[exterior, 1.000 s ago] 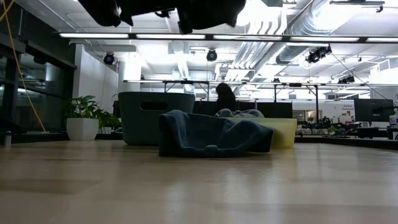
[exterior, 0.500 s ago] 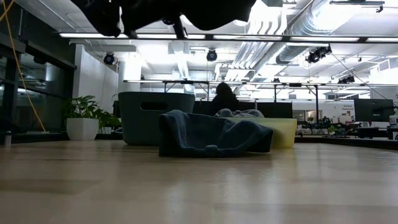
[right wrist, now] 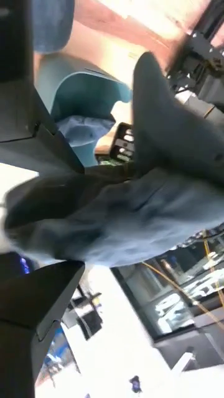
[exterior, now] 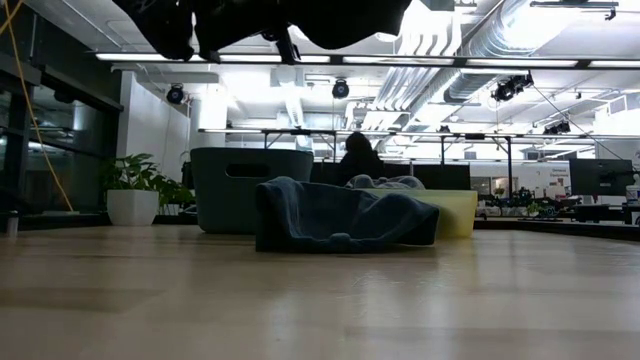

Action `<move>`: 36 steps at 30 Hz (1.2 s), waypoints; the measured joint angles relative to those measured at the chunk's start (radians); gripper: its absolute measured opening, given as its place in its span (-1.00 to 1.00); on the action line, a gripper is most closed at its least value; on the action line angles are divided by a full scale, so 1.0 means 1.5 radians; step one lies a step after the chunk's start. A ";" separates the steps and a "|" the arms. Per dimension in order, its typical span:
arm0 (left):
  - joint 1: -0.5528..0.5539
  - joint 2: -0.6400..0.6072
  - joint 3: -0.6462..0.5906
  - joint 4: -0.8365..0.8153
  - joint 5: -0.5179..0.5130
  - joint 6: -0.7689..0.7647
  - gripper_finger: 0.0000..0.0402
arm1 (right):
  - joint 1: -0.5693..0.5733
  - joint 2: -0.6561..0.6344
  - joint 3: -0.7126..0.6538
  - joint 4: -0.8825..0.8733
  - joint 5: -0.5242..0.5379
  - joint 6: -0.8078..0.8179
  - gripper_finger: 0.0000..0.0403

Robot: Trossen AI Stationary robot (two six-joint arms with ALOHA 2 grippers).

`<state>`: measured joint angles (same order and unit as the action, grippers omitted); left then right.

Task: Pick & Place hat
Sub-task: Put the left blue cap into the blue bin

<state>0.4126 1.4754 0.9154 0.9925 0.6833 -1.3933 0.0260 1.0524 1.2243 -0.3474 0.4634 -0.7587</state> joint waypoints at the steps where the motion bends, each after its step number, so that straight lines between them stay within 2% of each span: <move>1: 0.000 0.000 0.000 0.000 0.000 0.000 -0.97 | 0.005 0.006 0.000 0.009 0.002 -0.011 0.15; 10: 0.000 -0.001 0.000 -0.020 0.031 0.001 -0.97 | 0.004 0.068 0.000 0.123 0.059 -0.159 0.15; 14: 0.000 -0.001 0.000 -0.027 0.062 0.001 -0.97 | -0.008 0.090 0.000 0.158 0.055 -0.202 0.15; 20: 0.000 -0.001 0.000 -0.075 0.104 0.001 -0.97 | -0.010 0.102 0.000 0.174 0.032 -0.210 0.15; 24: 0.000 -0.001 0.000 -0.077 0.111 0.001 -0.97 | -0.005 0.102 0.000 0.170 0.019 -0.165 0.13; 30: 0.000 -0.001 0.000 -0.085 0.123 0.001 -0.97 | 0.006 0.102 0.000 0.139 0.018 -0.115 -0.08; 36: 0.000 -0.001 0.000 -0.088 0.133 0.001 -0.97 | 0.010 0.102 0.000 0.101 0.031 -0.064 -0.51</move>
<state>0.4122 1.4746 0.9157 0.8609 0.8822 -1.3926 0.0412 1.2054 1.2243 -0.1965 0.5097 -0.8551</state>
